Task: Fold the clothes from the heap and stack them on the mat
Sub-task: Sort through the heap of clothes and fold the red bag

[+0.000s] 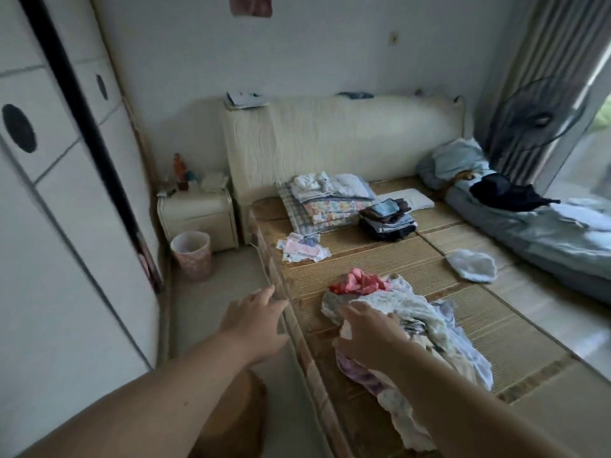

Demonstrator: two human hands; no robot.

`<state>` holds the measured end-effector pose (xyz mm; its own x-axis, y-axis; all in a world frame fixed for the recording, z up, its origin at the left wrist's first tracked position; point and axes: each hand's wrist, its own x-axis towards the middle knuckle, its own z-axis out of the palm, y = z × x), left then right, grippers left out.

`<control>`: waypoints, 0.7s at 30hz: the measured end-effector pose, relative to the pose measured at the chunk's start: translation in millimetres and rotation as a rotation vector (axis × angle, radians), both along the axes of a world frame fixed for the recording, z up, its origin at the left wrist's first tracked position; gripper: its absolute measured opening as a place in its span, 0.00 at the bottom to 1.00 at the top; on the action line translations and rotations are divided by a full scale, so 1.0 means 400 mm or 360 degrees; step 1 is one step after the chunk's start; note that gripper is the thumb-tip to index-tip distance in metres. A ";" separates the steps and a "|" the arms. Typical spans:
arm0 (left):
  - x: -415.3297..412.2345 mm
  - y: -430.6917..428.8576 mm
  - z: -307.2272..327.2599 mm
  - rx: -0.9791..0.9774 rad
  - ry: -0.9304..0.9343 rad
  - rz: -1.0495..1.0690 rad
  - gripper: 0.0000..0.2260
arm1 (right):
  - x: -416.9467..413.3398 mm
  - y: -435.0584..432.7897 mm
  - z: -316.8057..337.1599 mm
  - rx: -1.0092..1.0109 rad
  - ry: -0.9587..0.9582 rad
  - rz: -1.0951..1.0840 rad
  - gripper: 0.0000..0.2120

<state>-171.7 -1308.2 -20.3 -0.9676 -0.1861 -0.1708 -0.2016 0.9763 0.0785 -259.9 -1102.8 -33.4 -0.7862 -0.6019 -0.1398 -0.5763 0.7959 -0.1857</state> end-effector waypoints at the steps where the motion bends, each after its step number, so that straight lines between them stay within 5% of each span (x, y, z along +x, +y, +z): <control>1: -0.033 -0.023 -0.005 0.0010 -0.0027 -0.0044 0.33 | -0.018 -0.011 -0.004 -0.0007 0.0005 -0.0049 0.31; 21: -0.762 0.031 -0.109 0.0038 -0.0254 -0.0643 0.32 | -0.550 0.056 -0.125 0.0051 -0.0147 -0.0673 0.31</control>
<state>-476.4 -1295.9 -64.0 -0.9230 0.2080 -0.3237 0.1848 0.9776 0.1011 -480.0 -1080.6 -83.6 -0.9459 -0.2238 -0.2348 -0.1805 0.9646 -0.1924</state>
